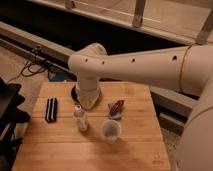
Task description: Knock the bottle over
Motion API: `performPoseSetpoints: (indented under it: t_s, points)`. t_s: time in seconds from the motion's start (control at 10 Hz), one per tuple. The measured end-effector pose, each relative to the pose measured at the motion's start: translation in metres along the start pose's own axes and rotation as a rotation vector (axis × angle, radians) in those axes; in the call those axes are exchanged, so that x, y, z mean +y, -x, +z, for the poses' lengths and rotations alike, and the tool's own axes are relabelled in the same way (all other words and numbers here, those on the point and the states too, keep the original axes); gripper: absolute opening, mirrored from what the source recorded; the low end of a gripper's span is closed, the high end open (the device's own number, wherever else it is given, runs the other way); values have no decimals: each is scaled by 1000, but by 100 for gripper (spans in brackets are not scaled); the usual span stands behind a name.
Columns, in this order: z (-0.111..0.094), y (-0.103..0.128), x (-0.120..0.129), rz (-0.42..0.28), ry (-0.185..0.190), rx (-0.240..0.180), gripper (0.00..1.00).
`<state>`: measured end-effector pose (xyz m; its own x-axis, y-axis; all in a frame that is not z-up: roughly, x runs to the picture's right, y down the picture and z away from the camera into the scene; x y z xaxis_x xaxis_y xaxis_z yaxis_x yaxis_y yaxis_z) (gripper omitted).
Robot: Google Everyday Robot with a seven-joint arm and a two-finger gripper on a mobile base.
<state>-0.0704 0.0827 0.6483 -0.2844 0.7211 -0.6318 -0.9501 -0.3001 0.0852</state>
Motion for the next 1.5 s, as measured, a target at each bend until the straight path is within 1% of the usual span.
performPoseSetpoints:
  t_s: [0.1,0.2,0.3,0.4,0.7,0.8,0.9,1.0,1.1,1.2,1.3,1.4,1.5]
  points:
    - [7,-2,-14,26,-18,18,0]
    - [12,-5,-17,36,-27,36,0]
    - [21,-12,-17,36,-42,62,0]
    - [29,-14,-16,31,-52,83,0]
    - [62,-19,-10,7,-88,169,0]
    - [73,-21,-6,-8,-93,195,0]
    - [85,-22,6,-29,-83,211,0]
    - [92,-22,17,-46,-73,216,0]
    - [101,-19,39,-85,-49,209,0]
    - [106,-14,57,-120,-29,196,0]
    - [108,-6,68,-145,-9,182,0]
    - [107,9,81,-169,24,153,0]
    - [100,25,93,-185,57,113,0]
